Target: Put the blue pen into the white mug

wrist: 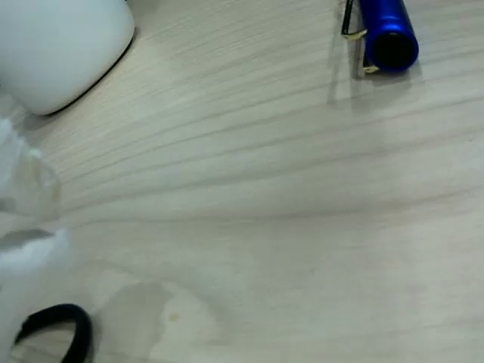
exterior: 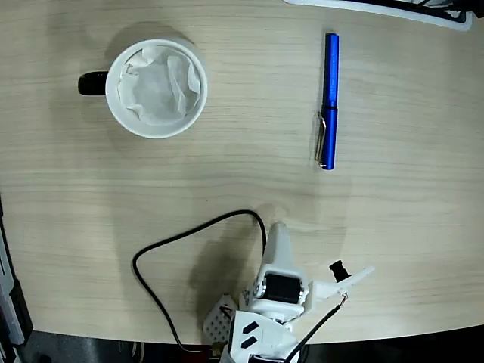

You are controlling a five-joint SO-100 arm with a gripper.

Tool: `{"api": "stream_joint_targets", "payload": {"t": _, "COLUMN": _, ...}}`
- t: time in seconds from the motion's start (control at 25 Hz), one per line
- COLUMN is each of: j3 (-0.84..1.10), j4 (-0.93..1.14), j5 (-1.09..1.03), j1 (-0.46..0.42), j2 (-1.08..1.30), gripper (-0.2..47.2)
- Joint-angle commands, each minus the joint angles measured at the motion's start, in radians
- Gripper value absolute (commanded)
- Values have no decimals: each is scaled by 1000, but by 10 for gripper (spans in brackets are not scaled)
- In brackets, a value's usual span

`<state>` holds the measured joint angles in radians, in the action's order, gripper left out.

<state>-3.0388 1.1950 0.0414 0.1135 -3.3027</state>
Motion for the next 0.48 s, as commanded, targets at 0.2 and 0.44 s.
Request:
{"api": "stream_joint_targets", "payload": {"t": 0.2, "j3": 58, "j4": 49, "j5": 17, "j1": 3, "j2": -66, "gripper": 1}}
{"api": "stream_joint_targets", "payload": {"t": 0.44, "j3": 58, "j4": 49, "j5": 21, "j1": 9, "j2": -66, "gripper": 1}}
